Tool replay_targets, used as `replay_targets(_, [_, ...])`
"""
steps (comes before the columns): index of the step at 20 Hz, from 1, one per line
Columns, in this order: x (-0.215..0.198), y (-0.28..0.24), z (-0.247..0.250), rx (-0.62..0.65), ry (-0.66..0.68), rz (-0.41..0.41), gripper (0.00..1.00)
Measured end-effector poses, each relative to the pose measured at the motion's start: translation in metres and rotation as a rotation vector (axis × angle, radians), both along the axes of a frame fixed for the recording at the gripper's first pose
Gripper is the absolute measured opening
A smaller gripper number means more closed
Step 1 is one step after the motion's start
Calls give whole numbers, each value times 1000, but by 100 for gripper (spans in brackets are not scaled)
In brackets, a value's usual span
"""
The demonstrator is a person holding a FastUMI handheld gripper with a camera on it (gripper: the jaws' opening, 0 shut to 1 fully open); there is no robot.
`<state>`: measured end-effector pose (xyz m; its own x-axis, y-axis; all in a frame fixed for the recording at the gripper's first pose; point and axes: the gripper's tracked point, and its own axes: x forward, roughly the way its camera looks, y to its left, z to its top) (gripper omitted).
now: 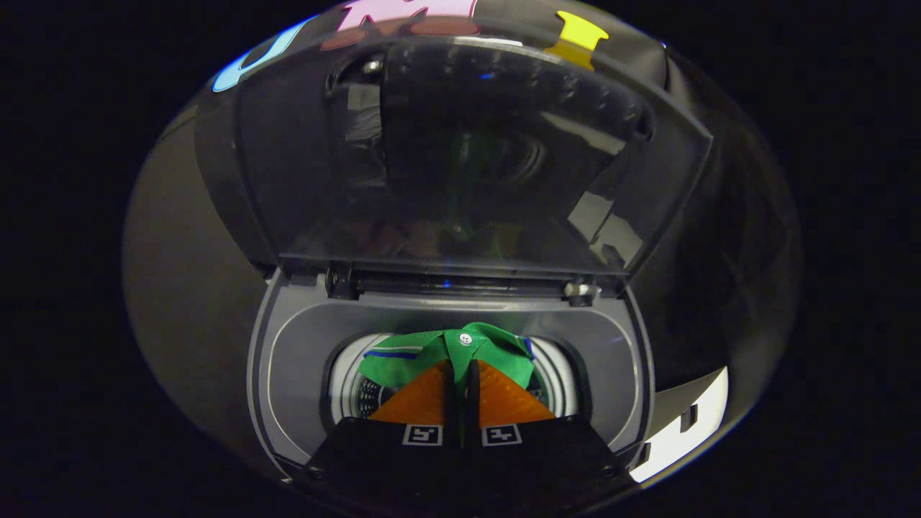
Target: Put the clothes into the washing machine and then close the washing machine lid.
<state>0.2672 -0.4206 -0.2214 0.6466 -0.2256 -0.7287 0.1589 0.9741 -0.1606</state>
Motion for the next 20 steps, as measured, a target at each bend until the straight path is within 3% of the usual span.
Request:
replay_targets(16, [-7,-6,-62,66,141,1,8])
replay_targets(17, [-12,-8,-61,62,152,1,15])
replay_targets(20, [-4,-6,-63,114,120,-5,79])
